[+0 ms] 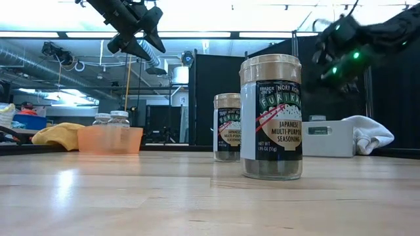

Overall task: Sort spices by type
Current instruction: Put the green seasoning bottle into the gray bin

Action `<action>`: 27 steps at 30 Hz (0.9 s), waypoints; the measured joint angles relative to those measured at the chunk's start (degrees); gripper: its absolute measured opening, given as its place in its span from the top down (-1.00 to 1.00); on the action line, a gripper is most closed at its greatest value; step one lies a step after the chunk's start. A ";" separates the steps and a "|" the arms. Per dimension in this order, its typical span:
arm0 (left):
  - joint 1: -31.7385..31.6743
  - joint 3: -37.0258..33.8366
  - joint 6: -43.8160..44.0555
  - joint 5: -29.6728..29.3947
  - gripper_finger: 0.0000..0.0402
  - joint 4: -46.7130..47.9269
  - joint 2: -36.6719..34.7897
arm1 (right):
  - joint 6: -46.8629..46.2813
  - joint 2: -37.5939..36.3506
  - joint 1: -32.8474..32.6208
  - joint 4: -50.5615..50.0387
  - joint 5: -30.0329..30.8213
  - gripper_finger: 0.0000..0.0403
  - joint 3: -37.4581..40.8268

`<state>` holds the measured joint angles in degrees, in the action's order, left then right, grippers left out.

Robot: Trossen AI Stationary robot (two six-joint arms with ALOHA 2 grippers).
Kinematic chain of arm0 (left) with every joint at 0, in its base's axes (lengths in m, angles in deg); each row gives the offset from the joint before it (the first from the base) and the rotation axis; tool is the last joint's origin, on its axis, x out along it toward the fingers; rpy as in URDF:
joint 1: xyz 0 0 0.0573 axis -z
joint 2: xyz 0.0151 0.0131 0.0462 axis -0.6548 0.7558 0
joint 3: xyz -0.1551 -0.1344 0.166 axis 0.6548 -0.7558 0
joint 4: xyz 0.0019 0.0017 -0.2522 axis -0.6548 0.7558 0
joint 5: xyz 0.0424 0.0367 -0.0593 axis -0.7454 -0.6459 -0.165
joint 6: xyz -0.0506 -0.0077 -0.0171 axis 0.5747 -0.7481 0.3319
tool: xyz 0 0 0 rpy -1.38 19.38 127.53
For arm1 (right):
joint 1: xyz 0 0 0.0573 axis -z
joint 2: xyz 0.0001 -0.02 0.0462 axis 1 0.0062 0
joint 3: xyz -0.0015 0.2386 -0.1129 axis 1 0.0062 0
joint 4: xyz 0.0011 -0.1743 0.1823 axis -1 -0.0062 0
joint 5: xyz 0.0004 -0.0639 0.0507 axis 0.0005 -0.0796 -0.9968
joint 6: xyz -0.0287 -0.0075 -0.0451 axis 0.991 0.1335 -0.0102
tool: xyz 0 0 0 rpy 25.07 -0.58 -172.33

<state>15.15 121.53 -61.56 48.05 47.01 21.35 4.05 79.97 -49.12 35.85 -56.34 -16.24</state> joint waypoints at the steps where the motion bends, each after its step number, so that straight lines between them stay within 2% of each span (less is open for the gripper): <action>1: 0.00 0.00 0.00 0.00 -0.52 -0.02 0.00 | 1.71 -1.54 -0.19 1.54 -2.58 -0.39 0.00; 4: 0.00 0.00 0.00 0.00 -0.52 0.00 0.00 | 5.79 -5.47 -1.13 5.90 -14.87 -0.40 0.00; 7: 0.00 0.00 -0.03 0.00 -0.52 0.00 0.00 | 5.66 -8.00 -2.94 9.17 -26.38 -0.40 0.00; 11: 0.00 -0.01 -0.02 0.01 -0.52 -0.02 0.00 | 4.01 -8.50 -7.57 9.76 -34.54 -0.38 0.00; 16: 0.00 0.00 -0.04 0.00 -0.52 -0.02 0.00 | 3.20 -5.18 -15.66 9.27 -35.35 -0.36 0.00; 21: 0.00 0.00 -0.03 0.00 -0.52 -0.02 0.00 | 4.00 0.40 -22.92 11.40 -32.81 -0.37 0.00; 27: 0.00 0.00 -0.02 0.00 -0.52 0.04 0.00 | 4.49 6.26 -29.18 17.48 -32.04 -0.35 0.00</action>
<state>15.15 121.53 -61.58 48.05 47.05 21.35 8.54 86.22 -78.30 53.34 -88.38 -16.24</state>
